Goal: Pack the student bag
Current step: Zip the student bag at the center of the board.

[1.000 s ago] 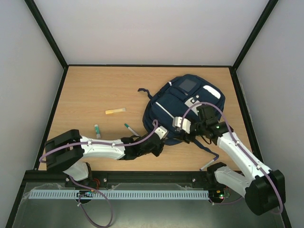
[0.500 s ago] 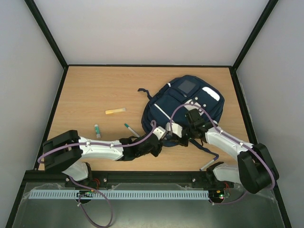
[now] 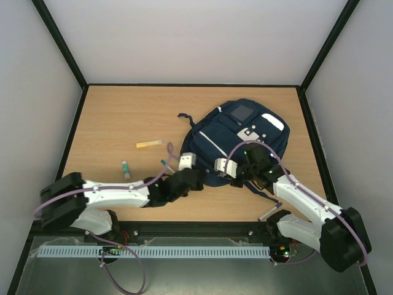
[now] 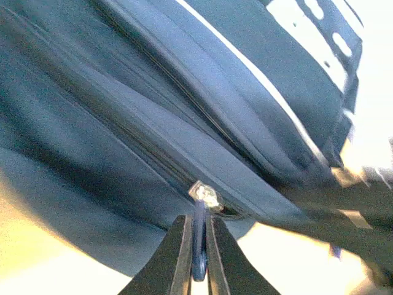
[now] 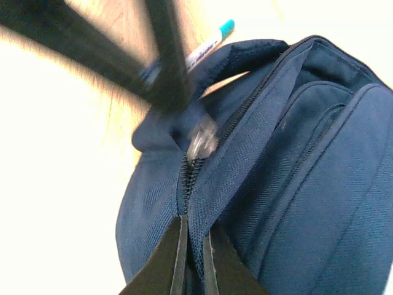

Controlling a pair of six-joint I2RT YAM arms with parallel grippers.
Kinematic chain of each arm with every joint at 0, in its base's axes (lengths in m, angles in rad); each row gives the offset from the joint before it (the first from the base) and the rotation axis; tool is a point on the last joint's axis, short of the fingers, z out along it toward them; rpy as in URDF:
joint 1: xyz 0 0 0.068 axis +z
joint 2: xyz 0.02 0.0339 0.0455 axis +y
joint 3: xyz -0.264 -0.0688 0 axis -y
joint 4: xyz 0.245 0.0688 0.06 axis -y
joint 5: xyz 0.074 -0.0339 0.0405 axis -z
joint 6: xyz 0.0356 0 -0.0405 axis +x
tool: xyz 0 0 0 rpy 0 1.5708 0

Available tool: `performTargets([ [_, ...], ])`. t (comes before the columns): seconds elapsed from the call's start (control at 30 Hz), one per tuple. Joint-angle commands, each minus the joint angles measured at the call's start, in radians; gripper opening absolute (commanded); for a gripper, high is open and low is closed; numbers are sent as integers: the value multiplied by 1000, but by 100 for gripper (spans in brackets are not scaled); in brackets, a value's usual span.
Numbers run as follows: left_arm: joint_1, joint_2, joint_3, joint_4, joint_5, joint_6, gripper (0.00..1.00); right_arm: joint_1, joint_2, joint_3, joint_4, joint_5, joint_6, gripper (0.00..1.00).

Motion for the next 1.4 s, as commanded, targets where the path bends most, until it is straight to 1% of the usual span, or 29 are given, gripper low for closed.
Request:
performTargets([
  [0.0, 245, -101, -144, -342, -405, -110, 2, -107, -48, -82, -388, 86, -146, 1],
  [0.07, 268, -85, -141, -324, -363, -59, 2, -129, -49, -70, -416, 70, -166, 1],
  [0.17, 277, -58, -133, -302, -346, -30, 2, -145, -57, -51, -440, 57, -168, 1],
  [0.3, 271, -65, -151, -227, -300, 23, 2, -148, -82, -21, -453, 25, -136, 1],
  [0.4, 257, -83, -161, -163, -247, 102, 2, -149, -78, 2, -446, 27, -113, 1],
  [0.47, 245, -103, -168, -112, -194, 174, 2, -155, -78, 9, -414, 49, -82, 1],
  [0.53, 238, -121, -186, -44, -100, 253, 2, -156, -83, 20, -432, 37, -78, 1],
  [0.57, 231, -130, -196, -13, -48, 292, 2, -156, -79, 31, -458, 15, -84, 6],
  [0.63, 214, -135, -200, 1, 3, 326, 2, -156, -58, 63, -530, -42, -103, 24],
  [0.67, 208, -139, -207, 25, 60, 349, 2, -156, -49, 83, -547, -63, -83, 30],
  [0.7, 203, -142, -215, 53, 116, 381, 2, -156, -45, 103, -547, -72, -56, 32],
  [0.77, 171, -137, -218, 88, 183, 403, 2, -156, -50, 118, -524, -80, -6, 33],
  [0.83, 133, -115, -206, 99, 242, 424, 3, -156, -42, 125, -480, -54, 53, 33],
  [0.93, 66, -65, -189, 134, 323, 443, 2, -157, 9, 144, -458, -22, 97, 37],
  [0.97, 45, -42, -181, 147, 341, 440, 2, -157, 27, 148, -444, 1, 120, 38],
  [1.07, -28, 30, -145, 199, 361, 435, 2, -159, 67, 147, -362, 138, 219, 43],
  [1.17, -96, 95, -87, 221, 368, 439, 2, -184, 43, 152, -367, 198, 245, 46],
  [1.2, -114, 113, -59, 205, 370, 447, 4, -197, 22, 156, -380, 203, 248, 49],
  [1.23, -133, 116, -32, 179, 364, 458, 10, -209, -3, 161, -396, 212, 254, 51],
  [1.3, -157, 96, 4, 120, 345, 484, 26, -233, -49, 176, -428, 244, 266, 54],
  [1.37, -164, 41, 10, 66, 323, 499, 41, -269, -85, 185, -458, 279, 286, 61],
])
